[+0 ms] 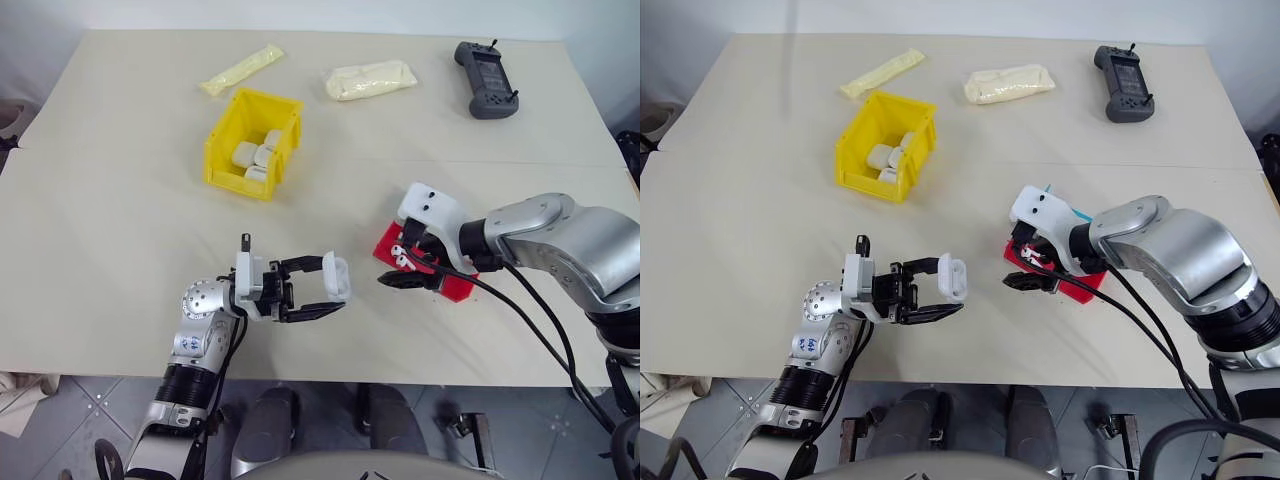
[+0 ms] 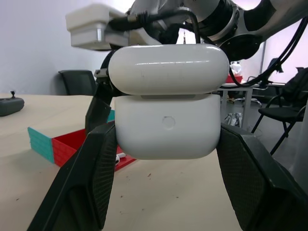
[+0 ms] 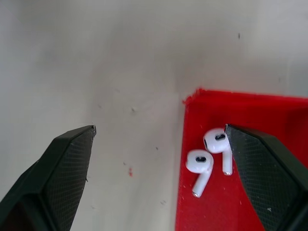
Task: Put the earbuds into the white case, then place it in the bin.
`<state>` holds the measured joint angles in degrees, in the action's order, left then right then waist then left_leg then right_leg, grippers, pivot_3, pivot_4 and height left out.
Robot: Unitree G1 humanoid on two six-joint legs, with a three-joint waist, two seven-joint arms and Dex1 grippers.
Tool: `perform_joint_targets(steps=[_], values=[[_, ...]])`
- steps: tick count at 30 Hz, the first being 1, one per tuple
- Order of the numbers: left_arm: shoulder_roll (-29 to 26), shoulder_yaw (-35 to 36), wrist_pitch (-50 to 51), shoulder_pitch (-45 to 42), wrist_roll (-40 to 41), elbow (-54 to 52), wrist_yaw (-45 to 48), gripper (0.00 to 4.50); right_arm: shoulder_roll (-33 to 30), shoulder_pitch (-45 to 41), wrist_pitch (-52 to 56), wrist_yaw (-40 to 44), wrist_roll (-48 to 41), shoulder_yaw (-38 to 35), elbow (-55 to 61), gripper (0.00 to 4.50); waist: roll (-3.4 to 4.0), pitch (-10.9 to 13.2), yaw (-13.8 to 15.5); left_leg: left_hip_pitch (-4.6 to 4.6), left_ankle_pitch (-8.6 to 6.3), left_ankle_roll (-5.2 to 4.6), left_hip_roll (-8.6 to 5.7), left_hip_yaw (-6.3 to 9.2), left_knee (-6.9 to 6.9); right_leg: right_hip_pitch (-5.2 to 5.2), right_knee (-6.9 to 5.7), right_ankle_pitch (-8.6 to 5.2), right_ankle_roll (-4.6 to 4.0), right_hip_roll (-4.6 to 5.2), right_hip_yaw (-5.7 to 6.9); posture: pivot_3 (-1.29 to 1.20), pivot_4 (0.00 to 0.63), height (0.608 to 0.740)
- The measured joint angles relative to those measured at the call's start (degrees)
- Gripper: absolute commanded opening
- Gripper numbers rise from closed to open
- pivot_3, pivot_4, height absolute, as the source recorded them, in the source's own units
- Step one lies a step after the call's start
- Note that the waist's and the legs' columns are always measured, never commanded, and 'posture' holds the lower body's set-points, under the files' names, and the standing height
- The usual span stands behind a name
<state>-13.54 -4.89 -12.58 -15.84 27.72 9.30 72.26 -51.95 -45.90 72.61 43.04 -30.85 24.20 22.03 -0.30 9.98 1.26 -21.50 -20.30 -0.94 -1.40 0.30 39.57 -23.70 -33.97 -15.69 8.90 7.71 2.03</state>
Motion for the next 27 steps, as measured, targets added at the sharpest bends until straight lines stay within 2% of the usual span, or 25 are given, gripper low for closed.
perform_joint_targets(steps=[14, 17, 21, 27], values=[[-1.16, 0.02, 0.73, 1.74, 0.0, -2.67, -2.24, 2.75, -0.19, 0.24, -0.09, 2.72, 3.9, 1.66, 0.16, 4.5, 0.01, 0.0, -0.04, 0.0, 0.0, 0.01, 0.07, -0.01, 0.1, 0.0, -0.05, 0.01, 0.01, -0.05, 0.05, 0.0, 0.15, 0.74], [-1.15, 0.0, 0.73, 1.9, 0.0, -3.18, -2.65, 2.75, -0.44, 0.63, -0.02, 2.99, 4.0, 1.66, 0.19, 3.94, 0.01, 0.0, -0.06, -0.01, 0.0, 0.0, 0.06, -0.01, 0.09, 0.01, -0.06, 0.01, 0.01, -0.04, 0.04, 0.0, 0.15, 0.74], [-1.02, -0.2, 0.73, 1.9, -0.01, -3.92, -2.8, 2.75, -0.79, 0.83, -0.14, 3.3, 4.94, 1.74, 0.2, 2.57, 0.01, 0.0, -0.05, -0.01, 0.0, 0.01, 0.06, -0.01, 0.09, 0.01, -0.04, 0.01, 0.01, -0.05, 0.05, 0.0, 0.15, 0.74], [-0.78, -0.28, 0.73, 1.89, -0.02, -3.91, -2.96, 2.75, -1.41, 0.93, -1.25, 3.64, 7.06, 2.48, 0.18, 2.57, 0.01, 0.01, -0.06, -0.01, 0.0, 0.01, 0.07, -0.01, 0.09, 0.0, -0.01, 0.01, 0.01, -0.05, 0.05, 0.0, 0.15, 0.74]])
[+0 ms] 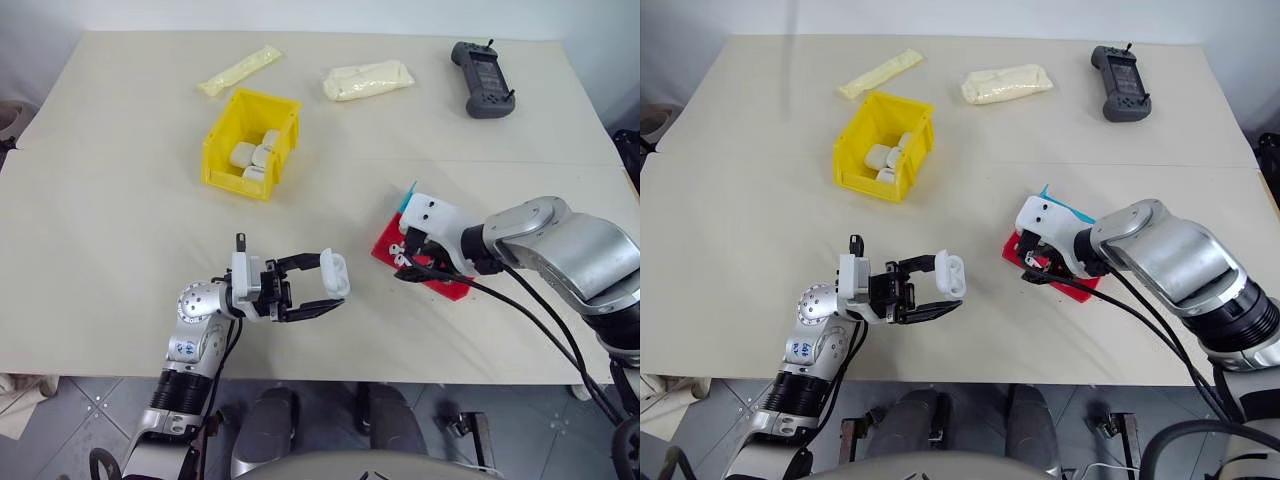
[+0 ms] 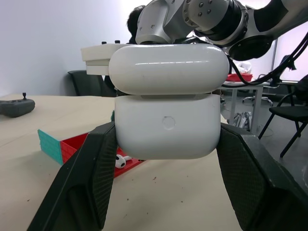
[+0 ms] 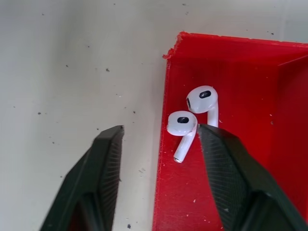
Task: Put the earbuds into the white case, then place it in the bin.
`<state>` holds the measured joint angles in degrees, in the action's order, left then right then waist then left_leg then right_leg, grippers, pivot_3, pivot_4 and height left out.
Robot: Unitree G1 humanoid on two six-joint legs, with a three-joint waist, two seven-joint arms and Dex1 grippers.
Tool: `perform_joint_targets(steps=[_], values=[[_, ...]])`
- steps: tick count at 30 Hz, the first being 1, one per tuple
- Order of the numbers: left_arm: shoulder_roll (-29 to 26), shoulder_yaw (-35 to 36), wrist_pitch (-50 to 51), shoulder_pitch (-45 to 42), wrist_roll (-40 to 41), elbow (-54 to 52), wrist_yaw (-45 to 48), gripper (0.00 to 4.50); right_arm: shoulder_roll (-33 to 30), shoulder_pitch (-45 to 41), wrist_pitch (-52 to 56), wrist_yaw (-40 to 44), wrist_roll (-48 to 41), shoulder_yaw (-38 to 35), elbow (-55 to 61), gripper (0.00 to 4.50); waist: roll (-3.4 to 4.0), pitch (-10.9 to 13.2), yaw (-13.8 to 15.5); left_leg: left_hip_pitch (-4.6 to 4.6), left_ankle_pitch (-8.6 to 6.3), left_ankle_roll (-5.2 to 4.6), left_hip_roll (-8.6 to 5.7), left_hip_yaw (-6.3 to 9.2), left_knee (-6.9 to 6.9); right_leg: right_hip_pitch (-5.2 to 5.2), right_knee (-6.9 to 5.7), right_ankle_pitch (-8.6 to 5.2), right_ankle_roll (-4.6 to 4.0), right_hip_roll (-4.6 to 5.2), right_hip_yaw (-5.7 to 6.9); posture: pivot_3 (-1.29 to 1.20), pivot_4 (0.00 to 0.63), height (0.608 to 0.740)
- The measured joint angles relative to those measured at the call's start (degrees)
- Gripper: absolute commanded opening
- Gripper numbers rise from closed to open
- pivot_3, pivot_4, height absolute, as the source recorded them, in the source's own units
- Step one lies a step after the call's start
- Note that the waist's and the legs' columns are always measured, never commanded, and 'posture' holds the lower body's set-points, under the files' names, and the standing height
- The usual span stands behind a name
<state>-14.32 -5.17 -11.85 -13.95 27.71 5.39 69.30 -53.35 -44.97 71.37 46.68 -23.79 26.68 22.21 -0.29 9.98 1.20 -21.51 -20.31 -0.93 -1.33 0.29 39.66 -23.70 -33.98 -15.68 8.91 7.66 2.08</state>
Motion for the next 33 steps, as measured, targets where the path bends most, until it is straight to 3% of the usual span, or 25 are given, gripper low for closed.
perform_joint_targets(steps=[33], values=[[-0.07, 0.02, 0.0, -0.37, -0.01, 0.0, -0.89, 2.75, 1.99, 0.37, -2.66, 1.1, 6.09, 2.67, -2.47, 2.57, 0.01, 0.01, -0.01, 0.0, 0.0, 0.01, 0.0, 0.0, -0.02, 0.0, 0.07, 0.0, 0.0, 0.01, 0.0, 0.0, 0.15, 0.74]])
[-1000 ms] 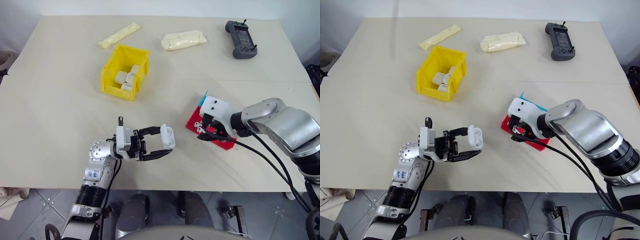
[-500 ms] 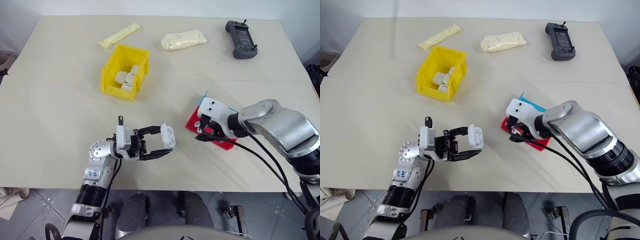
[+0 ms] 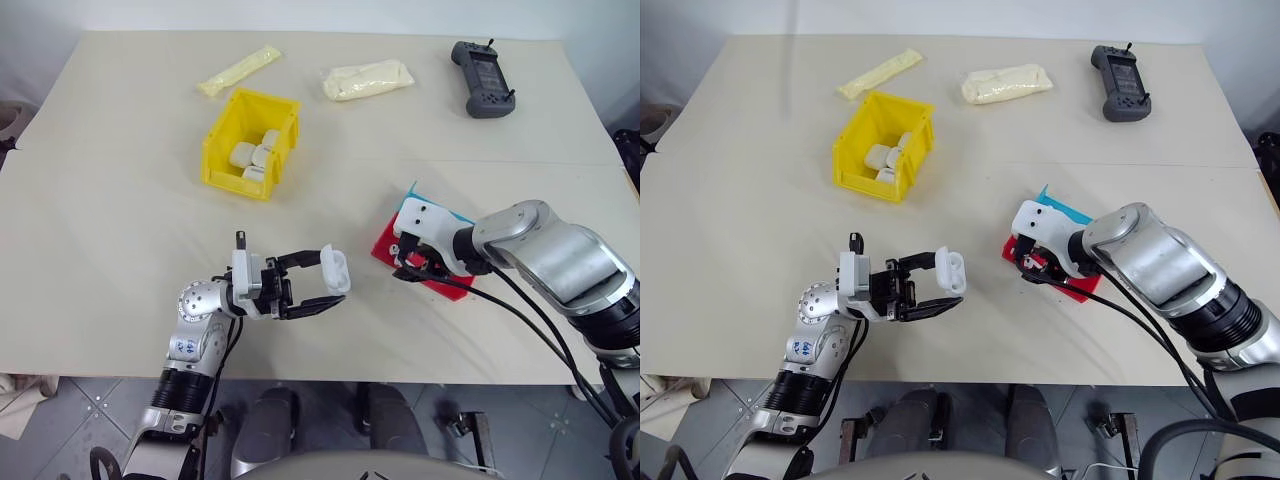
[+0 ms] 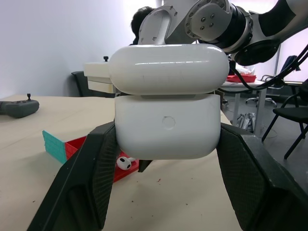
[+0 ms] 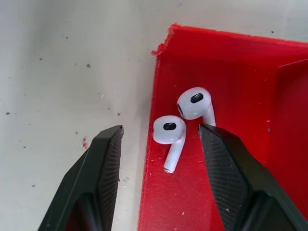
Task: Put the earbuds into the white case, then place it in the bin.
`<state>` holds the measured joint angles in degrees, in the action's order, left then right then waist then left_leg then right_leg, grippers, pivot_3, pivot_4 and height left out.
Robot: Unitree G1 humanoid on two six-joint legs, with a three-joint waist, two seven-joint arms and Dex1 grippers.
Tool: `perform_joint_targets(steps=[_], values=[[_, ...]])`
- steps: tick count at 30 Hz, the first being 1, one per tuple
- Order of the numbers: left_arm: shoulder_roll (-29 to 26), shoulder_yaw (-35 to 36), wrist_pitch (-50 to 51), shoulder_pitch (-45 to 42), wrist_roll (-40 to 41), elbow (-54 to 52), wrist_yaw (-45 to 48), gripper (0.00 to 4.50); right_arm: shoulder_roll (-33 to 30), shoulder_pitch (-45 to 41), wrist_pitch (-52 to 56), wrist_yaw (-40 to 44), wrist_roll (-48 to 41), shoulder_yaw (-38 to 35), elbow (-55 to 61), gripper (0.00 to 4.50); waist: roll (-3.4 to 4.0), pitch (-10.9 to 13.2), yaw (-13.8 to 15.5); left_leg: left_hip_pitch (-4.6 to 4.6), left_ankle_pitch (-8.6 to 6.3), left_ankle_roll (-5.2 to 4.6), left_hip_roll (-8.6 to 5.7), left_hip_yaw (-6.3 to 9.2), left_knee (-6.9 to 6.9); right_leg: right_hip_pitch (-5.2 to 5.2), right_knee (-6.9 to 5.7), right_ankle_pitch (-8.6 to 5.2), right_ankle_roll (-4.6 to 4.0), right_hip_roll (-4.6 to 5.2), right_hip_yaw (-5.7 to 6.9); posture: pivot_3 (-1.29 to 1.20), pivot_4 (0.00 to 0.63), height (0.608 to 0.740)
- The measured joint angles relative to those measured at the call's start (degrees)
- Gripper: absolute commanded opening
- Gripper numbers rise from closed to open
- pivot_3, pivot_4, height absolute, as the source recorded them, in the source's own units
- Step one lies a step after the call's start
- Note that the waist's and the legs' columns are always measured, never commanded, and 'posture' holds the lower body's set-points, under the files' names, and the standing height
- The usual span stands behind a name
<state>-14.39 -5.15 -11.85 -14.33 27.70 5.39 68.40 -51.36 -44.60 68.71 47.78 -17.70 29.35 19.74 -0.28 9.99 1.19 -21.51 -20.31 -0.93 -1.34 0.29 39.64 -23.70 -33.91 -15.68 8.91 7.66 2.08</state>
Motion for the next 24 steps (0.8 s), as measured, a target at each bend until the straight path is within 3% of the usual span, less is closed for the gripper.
perform_joint_targets(steps=[2, 5, 7, 20, 24], values=[[-0.03, 0.0, 0.0, 0.0, 0.0, 0.0, -0.01, 2.75, 0.07, 0.0, -0.01, 0.19, 0.13, 0.0, -0.16, 2.57, 0.0, 0.0, 0.0, 0.0, 0.0, 0.0, 0.0, 0.0, 0.0, 0.0, 0.0, 0.0, 0.0, 0.0, 0.0, 0.0, 0.15, 0.74], [-0.06, 0.01, 0.0, 0.0, 0.0, 0.0, -0.06, 2.75, 0.1, 0.01, -0.01, 0.38, 0.57, 0.0, -0.2, 2.03, 0.0, 0.0, 0.0, 0.0, 0.0, 0.0, 0.0, 0.0, -0.01, 0.0, 0.02, 0.0, 0.0, 0.0, 0.0, 0.0, 0.15, 0.74], [-0.07, 0.01, 0.0, 0.0, 0.0, 0.0, -0.08, 2.75, 0.1, 0.03, -0.03, 0.47, 0.78, 0.0, -0.2, 1.42, 0.0, 0.0, 0.0, 0.0, 0.0, 0.0, 0.0, 0.0, -0.01, 0.0, 0.02, 0.0, 0.0, 0.0, 0.0, 0.0, 0.15, 0.74], [-0.23, 0.05, 0.0, 0.0, 0.0, -0.01, -0.14, 2.75, 0.79, 0.37, -0.04, 0.51, 1.28, 0.0, -0.22, 1.42, 0.0, 0.0, 0.0, 0.0, 0.0, 0.01, 0.0, 0.01, -0.02, 0.0, 0.03, 0.0, 0.0, 0.0, 0.01, 0.0, 0.15, 0.74], [-0.27, 0.11, 0.0, 0.0, 0.0, -0.01, -0.14, 2.75, 0.93, 0.54, -0.05, 0.51, 1.78, 0.02, -0.2, 0.57, 0.0, 0.0, 0.0, 0.0, 0.0, 0.01, 0.0, 0.01, -0.02, 0.0, 0.03, 0.0, 0.0, 0.0, 0.01, 0.0, 0.15, 0.74]])
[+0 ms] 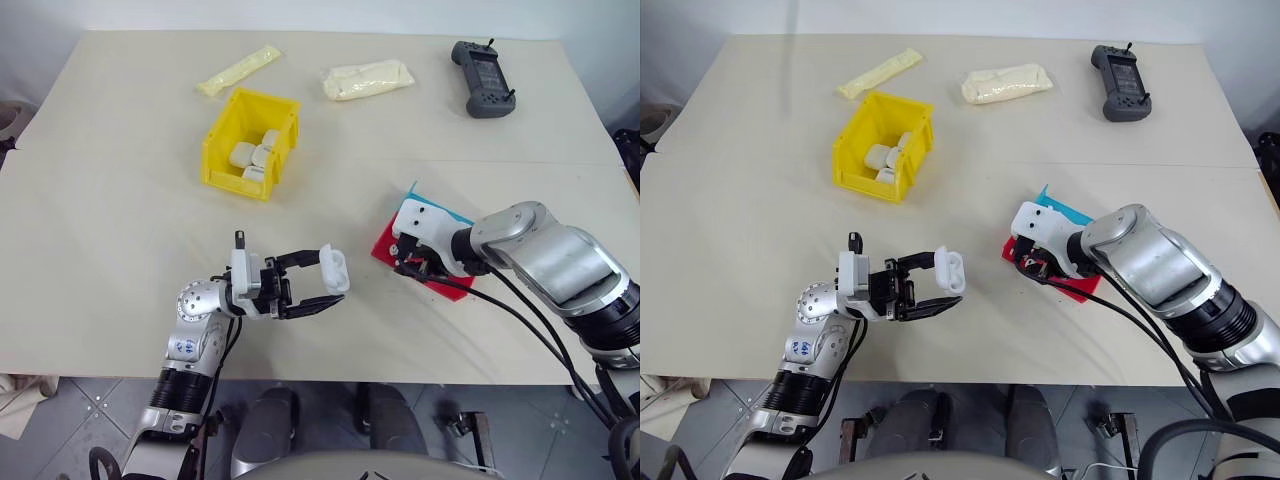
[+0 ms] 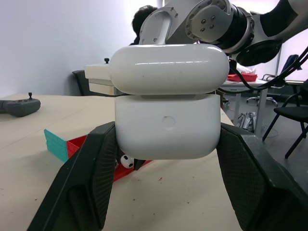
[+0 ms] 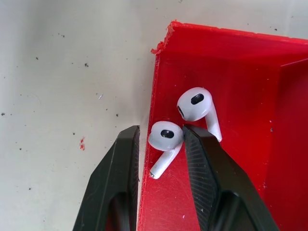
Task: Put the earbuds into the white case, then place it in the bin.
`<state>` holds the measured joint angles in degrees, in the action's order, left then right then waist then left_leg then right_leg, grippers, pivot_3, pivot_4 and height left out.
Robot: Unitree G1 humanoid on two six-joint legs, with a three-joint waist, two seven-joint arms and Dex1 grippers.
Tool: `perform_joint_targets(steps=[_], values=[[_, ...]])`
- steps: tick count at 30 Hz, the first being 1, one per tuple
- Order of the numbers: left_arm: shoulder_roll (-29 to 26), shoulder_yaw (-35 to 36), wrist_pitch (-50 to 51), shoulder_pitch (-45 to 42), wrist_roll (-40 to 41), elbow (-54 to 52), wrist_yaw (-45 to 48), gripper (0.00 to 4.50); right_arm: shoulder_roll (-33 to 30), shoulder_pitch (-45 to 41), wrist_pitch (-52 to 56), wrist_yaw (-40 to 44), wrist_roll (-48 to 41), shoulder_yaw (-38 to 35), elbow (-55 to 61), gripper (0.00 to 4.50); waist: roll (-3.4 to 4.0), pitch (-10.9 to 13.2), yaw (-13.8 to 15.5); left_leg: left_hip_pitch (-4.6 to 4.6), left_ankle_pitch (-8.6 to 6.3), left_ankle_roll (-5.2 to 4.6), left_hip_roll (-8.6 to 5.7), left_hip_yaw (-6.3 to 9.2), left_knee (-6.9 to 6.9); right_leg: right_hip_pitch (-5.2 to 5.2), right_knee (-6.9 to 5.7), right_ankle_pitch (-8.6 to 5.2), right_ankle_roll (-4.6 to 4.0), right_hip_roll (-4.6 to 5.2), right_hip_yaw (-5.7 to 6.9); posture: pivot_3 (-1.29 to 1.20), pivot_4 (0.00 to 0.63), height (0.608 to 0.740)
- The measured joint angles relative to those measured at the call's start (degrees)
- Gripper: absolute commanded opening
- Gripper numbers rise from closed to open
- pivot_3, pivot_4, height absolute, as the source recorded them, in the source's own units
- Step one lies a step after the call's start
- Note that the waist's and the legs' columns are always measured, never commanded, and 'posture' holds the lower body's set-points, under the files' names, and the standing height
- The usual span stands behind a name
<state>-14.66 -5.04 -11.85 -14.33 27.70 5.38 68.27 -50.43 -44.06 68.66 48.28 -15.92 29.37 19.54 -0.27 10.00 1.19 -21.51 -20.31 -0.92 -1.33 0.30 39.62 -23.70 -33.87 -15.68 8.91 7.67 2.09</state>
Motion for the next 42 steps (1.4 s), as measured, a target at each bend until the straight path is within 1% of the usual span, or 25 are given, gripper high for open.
perform_joint_targets(steps=[1, 10, 13, 15, 17, 19, 21, 23, 25, 26, 30, 31, 33, 35, 38, 42], values=[[0.0, 0.0, 0.01, 0.0, 0.0, 0.0, 0.0, 2.75, 0.01, 0.02, 0.0, 0.0, 0.08, 0.01, 0.01, 0.5, 0.0, 0.0, 0.0, 0.0, 0.0, 0.0, 0.0, 0.0, 0.0, 0.0, 0.0, 0.0, 0.0, 0.0, 0.0, 0.0, 0.15, 0.74], [-0.05, 0.02, 0.19, -1.0, 0.0, 0.0, 0.14, 2.75, 0.41, 0.72, 0.01, -0.28, 0.25, -0.22, 0.78, 0.5, 0.0, 0.0, 0.0, 0.0, 0.0, 0.0, 0.0, 0.0, 0.0, 0.0, 0.01, 0.0, 0.0, 0.0, 0.0, 0.0, 0.15, 0.74], [-0.1, -0.04, 0.55, -1.21, 0.05, 0.01, 0.47, 2.75, -0.14, 2.79, 0.28, 0.38, -1.11, -2.58, 2.78, 0.5, 0.0, 0.0, 0.1, -0.01, 0.0, 0.0, 0.0, 0.01, -0.01, 0.0, -0.01, 0.0, 0.0, 0.0, 0.02, 0.0, 0.15, 0.74], [-0.06, -0.32, 0.91, -1.79, 0.07, 0.1, 1.17, 2.75, -1.63, 5.11, 0.46, 1.98, -3.78, -6.64, 4.9, 0.5, 0.01, 0.01, 0.26, -0.09, 0.0, -0.01, -0.02, 0.09, -0.01, 0.01, 0.01, 0.0, 0.01, 0.01, 0.1, 0.0, 0.15, 0.74], [0.03, -0.6, 1.39, -3.21, 0.09, 0.22, 2.05, 2.75, -2.7, 8.75, 0.64, 3.37, -7.12, -14.18, 6.69, 0.5, 0.01, 0.01, 0.4, -0.12, -0.02, -0.04, -0.04, 0.16, 0.0, 0.09, 0.07, 0.01, 0.02, 0.03, 0.2, 0.0, 0.15, 0.74], [0.14, -0.59, 1.54, -4.21, 0.25, 0.3, 2.71, 2.75, -3.96, 11.64, 0.46, 3.93, -8.98, -19.41, 7.91, 0.5, 0.01, 0.01, 0.26, -0.11, -0.04, -0.05, -0.04, 0.16, -0.01, 0.1, 0.07, 0.02, 0.02, 0.03, 0.2, 0.0, 0.15, 0.74], [1.29, -0.61, 2.62, -5.29, 1.18, 0.64, 3.2, 2.75, -4.34, 19.46, -2.8, 4.61, -10.72, -27.91, 9.09, 0.5, 0.01, 0.01, 0.6, -0.11, -0.04, -0.05, -0.04, 0.28, -0.03, 0.19, 0.14, 0.01, 0.02, 0.02, 0.38, 0.0, 0.15, 0.74], [1.7, -0.62, 3.09, -5.62, 1.68, 1.2, 4.07, 2.75, -1.96, 25.6, -7.8, 5.39, -12.58, -34.46, 9.99, 0.5, 0.01, 0.01, 0.51, -0.11, -0.04, -0.04, -0.13, 0.23, -0.04, 0.19, 0.12, 0.01, 0.02, 0.0, 0.39, 0.0, 0.15, 0.74], [2.29, -0.7, 3.3, -5.75, 1.93, 1.81, 4.86, 2.75, 1.88, 29.13, -11.9, 5.85, -15.22, -39.74, 11.75, 0.5, 0.03, 0.03, 0.08, -0.06, -0.04, -0.04, -0.23, 0.09, -0.07, 0.17, 0.11, 0.03, 0.05, -0.03, 0.38, 0.0, 0.15, 0.74], [2.99, -0.82, 4.02, -5.88, 2.51, 1.9, 5.33, 2.75, 6.68, 31.56, -14.93, 5.61, -18.33, -44.28, 13.27, 0.5, 0.02, 0.04, 0.11, -0.02, -0.03, -0.02, -0.18, 0.1, -0.07, 0.21, 0.1, 0.03, 0.05, -0.08, 0.39, 0.0, 0.15, 0.74], [3.28, -1.02, 6.18, -5.94, 3.98, 1.87, 6.69, 2.75, 15.6, 33.58, -18.63, 2.21, -26.32, -48.47, 17.5, 0.5, 0.11, 0.08, 0.15, 0.15, 0.07, 0.12, 0.04, 0.07, -0.02, 0.27, 0.04, 0.06, 0.01, -0.1, 0.4, 0.0, 0.15, 0.74], [3.64, -1.09, 6.65, -6.0, 4.15, 1.86, 6.85, 2.75, 19.18, 33.93, -20.25, 0.39, -28.89, -49.25, 18.52, 0.5, 0.11, 0.08, 0.18, 0.19, 0.08, 0.13, 0.07, 0.1, -0.04, 0.29, 0.04, 0.06, 0.0, -0.1, 0.4, 0.0, 0.15, 0.74], [4.62, -1.17, 7.49, -6.37, 4.53, 1.86, 6.87, 2.75, 25.34, 34.97, -23.55, -2.11, -32.47, -49.59, 20.04, 0.5, 0.14, 0.09, 0.21, 0.19, 0.08, 0.12, 0.12, 0.12, -0.05, 0.29, -0.03, 0.05, -0.01, -0.07, 0.38, 0.0, 0.15, 0.74], [5.38, -1.2, 8.07, -7.09, 4.87, 1.82, 6.9, 2.75, 28.97, 36.18, -26.31, -4.34, -34.86, -49.2, 21.58, 0.5, 0.13, 0.09, 0.31, 0.16, 0.07, 0.09, 0.08, 0.17, -0.05, 0.3, -0.05, 0.06, -0.01, -0.04, 0.38, 0.0, 0.15, 0.74], [5.52, -1.13, 8.77, -8.62, 4.99, 1.77, 6.96, 2.75, 30.51, 37.64, -28.45, -6.89, -37.38, -47.37, 23.07, 0.5, 0.14, 0.09, 0.16, 0.15, 0.04, 0.04, 0.01, 0.16, -0.06, 0.3, -0.02, 0.06, 0.0, 0.0, 0.36, 0.0, 0.15, 0.74], [5.73, -0.87, 9.75, -10.58, 5.22, 1.83, 6.93, 2.75, 33.17, 37.93, -31.49, -9.94, -37.61, -43.21, 23.18, 0.5, 0.14, 0.09, 0.13, 0.16, 0.06, 0.06, -0.04, 0.13, -0.08, 0.28, -0.02, 0.06, -0.01, -0.1, 0.36, 0.0, 0.15, 0.74]])
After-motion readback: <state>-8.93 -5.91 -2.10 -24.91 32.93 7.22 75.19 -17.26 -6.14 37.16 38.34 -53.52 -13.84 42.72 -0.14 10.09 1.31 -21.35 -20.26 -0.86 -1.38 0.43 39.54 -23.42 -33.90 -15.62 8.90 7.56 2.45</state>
